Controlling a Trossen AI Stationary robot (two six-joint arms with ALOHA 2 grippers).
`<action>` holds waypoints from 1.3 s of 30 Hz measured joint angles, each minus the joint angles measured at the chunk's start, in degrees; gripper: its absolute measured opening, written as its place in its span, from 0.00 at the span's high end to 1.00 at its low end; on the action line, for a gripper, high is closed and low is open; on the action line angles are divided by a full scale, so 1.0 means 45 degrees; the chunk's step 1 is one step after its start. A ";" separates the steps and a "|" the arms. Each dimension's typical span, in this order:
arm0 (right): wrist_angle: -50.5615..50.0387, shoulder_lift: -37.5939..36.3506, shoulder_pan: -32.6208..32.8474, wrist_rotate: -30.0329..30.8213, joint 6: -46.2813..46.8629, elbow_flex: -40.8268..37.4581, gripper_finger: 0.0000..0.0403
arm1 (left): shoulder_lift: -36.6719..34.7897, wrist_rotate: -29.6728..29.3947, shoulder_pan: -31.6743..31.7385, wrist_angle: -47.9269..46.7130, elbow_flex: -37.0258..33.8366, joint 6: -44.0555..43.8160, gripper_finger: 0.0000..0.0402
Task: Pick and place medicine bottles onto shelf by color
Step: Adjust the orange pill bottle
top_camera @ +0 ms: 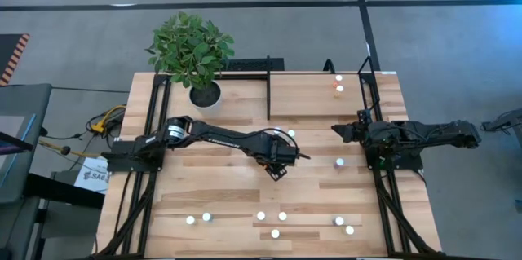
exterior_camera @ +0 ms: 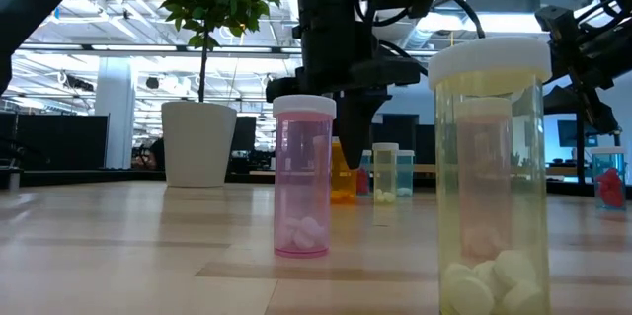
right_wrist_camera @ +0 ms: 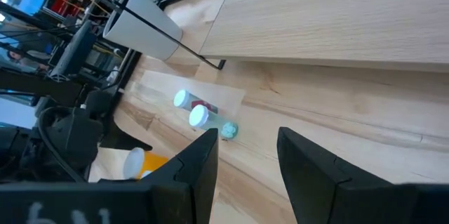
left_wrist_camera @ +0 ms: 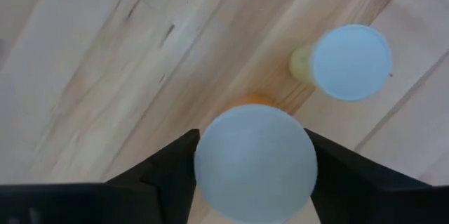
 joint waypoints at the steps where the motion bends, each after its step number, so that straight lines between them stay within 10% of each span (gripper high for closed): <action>1: 0.0004 0.0000 0.0000 0.0001 0.0000 0.0000 0.58 | 0.0000 -0.0006 0.0026 0.0011 0.0000 0.0000 0.47; 39: 0.0004 0.0000 0.0000 -0.0004 0.0005 0.0000 0.58 | 0.0006 -0.0625 0.1430 0.1722 0.0000 0.1637 0.41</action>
